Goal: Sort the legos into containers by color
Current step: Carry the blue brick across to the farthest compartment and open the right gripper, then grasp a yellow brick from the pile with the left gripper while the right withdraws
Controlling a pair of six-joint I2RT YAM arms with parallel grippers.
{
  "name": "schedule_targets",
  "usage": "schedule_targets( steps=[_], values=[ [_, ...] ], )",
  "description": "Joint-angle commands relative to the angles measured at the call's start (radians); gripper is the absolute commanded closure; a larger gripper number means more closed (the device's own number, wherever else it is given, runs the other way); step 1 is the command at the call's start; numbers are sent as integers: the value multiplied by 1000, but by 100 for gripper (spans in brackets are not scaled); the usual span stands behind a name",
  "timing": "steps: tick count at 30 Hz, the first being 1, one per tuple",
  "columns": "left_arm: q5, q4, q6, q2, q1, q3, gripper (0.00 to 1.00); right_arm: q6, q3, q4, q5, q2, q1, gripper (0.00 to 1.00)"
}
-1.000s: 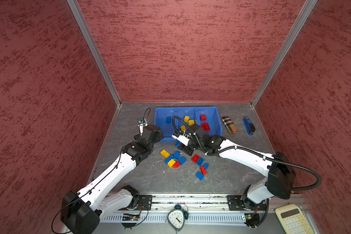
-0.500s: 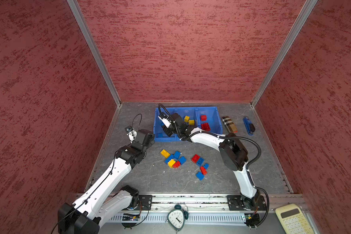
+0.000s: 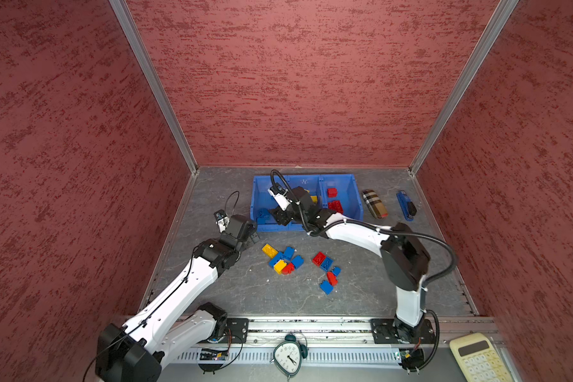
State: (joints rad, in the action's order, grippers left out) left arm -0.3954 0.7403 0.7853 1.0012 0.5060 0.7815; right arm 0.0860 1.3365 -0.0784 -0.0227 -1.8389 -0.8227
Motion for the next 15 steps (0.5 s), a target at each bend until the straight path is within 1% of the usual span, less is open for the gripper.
schedule_targets(
  steps=[1,2,3,5,7,9,12,15],
  values=[
    [86,-12,-46,36,84,-16,0,-82,-215,-234,-34,225,-1,1],
    [109,-14,-53,51,107,-17,1,-109,-303,-282,-76,292,-1,1],
    [157,-22,-61,76,114,-21,0,-140,-383,-319,-128,362,-1,1],
    [224,-20,-48,129,107,-16,3,-202,-509,-359,-244,479,-1,1],
    [246,-5,-13,199,98,6,6,-251,-605,-382,-359,568,0,1],
    [229,9,35,285,102,46,9,-290,-689,-413,-457,638,0,1],
    [222,4,104,404,119,111,10,-316,-755,-458,-512,691,4,1],
    [175,-8,165,496,140,155,14,-323,-769,-473,-505,702,4,1]
  ],
)
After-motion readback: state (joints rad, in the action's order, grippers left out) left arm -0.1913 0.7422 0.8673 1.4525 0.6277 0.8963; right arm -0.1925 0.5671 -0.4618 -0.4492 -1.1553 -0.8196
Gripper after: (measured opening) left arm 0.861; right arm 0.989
